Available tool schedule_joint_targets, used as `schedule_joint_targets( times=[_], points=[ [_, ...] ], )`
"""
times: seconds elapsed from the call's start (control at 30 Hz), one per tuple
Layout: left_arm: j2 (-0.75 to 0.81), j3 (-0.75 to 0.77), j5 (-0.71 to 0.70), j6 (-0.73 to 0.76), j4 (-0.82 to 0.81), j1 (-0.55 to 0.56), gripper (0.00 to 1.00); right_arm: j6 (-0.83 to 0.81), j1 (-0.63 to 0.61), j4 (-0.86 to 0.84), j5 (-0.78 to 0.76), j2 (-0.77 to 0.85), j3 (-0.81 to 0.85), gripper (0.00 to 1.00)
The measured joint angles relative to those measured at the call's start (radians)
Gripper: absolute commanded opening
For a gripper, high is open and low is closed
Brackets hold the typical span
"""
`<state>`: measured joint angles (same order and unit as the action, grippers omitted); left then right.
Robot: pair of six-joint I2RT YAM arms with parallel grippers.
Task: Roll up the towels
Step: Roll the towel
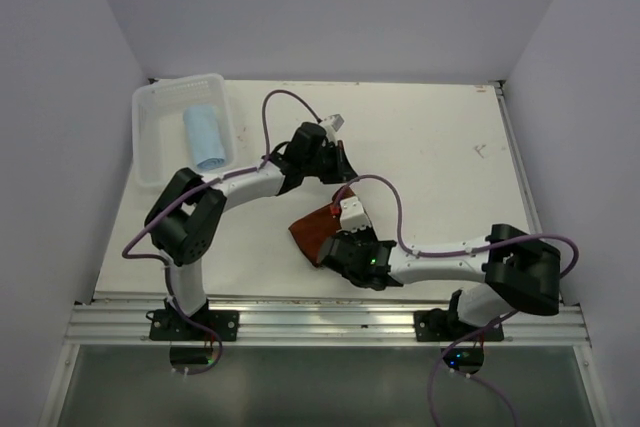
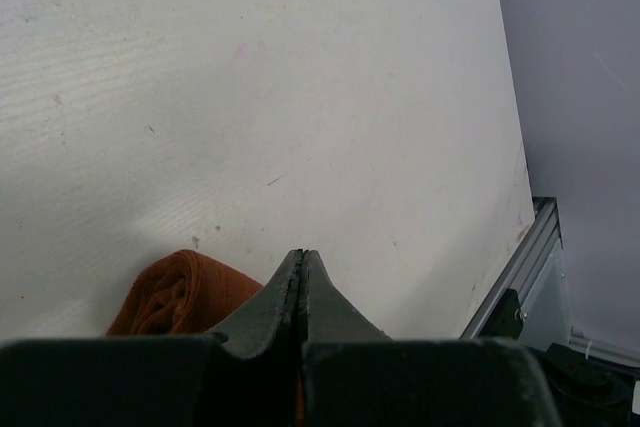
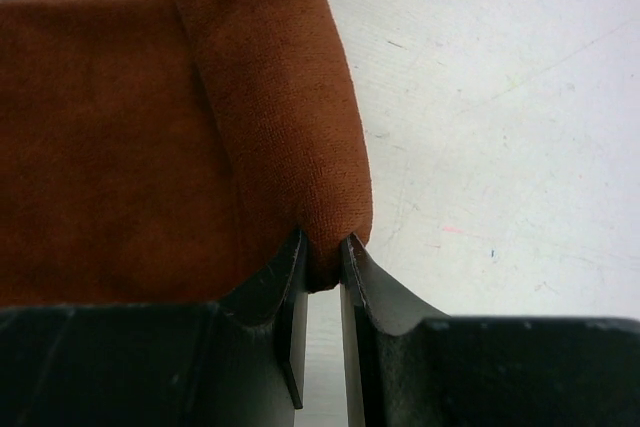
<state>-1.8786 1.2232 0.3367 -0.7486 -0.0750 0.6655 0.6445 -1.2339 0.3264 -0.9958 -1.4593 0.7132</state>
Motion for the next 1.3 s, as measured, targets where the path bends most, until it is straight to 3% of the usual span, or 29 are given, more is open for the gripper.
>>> schedule_joint_targets(
  times=[0.3,1.3],
  points=[
    [0.031,-0.044,0.000,-0.001,-0.014,0.003,0.00,-0.023,-0.107,0.037,-0.079,-0.140,0.094,0.00],
    [0.074,-0.242,-0.005,-0.019,-0.068,0.035,0.00,-0.060,-0.116,0.210,-0.083,-0.295,0.265,0.00]
  ],
)
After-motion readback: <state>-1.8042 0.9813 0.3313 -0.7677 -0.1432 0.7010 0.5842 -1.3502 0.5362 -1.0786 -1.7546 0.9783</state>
